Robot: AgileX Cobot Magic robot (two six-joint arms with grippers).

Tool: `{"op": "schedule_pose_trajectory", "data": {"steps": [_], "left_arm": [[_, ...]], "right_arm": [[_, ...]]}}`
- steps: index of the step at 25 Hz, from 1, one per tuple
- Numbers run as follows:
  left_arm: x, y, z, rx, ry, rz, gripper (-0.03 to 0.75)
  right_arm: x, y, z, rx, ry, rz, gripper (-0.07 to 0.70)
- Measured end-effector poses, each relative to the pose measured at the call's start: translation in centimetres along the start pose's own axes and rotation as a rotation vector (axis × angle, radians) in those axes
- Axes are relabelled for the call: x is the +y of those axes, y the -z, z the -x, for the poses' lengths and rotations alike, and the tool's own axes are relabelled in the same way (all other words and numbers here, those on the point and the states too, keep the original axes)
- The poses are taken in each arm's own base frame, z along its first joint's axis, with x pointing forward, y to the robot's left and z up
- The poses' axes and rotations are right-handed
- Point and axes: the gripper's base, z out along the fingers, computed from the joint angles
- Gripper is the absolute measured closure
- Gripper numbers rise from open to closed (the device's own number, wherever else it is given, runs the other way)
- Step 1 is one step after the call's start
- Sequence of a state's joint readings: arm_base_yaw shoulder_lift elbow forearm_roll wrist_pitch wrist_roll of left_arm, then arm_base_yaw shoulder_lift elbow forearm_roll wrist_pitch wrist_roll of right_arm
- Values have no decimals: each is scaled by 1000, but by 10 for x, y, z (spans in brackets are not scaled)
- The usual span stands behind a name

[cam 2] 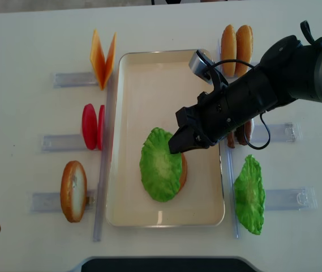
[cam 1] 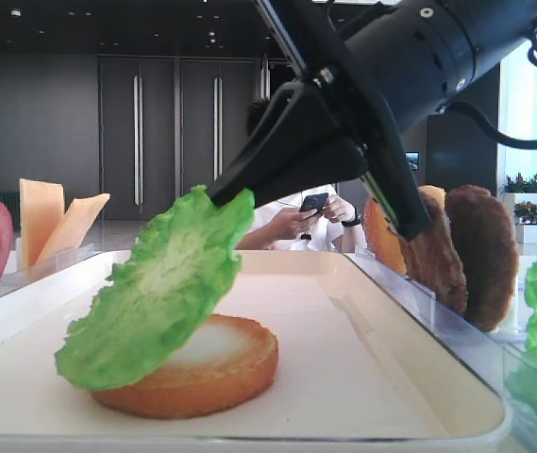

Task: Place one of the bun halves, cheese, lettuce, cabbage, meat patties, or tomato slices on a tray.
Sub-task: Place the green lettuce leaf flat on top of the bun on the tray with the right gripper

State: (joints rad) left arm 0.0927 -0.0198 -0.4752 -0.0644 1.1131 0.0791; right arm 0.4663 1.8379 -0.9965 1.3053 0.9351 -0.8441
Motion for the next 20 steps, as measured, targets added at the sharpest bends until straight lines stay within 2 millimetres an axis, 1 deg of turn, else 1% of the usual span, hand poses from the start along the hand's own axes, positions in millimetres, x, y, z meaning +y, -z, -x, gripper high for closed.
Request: {"op": "schedule_pose_trajectory", "data": {"steps": [3,6,8,11,14,17,20], "left_arm": [[0,0,0,0,0,0,244],[0,0,0,0,0,0,244],[0,0,0,0,0,0,244],[0,0,0,0,0,0,244],[0,0,0,0,0,0,244],[0,0,0,0,0,0,244],[0,0,0,0,0,0,244]], "right_arm": [[0,0,0,3,4,-4,587],[0,0,0,3,4,-4,544],[0,0,0,3,4,-4,489],[0,0,0,5,5,-5,361],[-1,0,-1,7,7,-7,257],[0,1,-1,7,12,-10,195],[4,6,0,-10,53,-45,162]]}}
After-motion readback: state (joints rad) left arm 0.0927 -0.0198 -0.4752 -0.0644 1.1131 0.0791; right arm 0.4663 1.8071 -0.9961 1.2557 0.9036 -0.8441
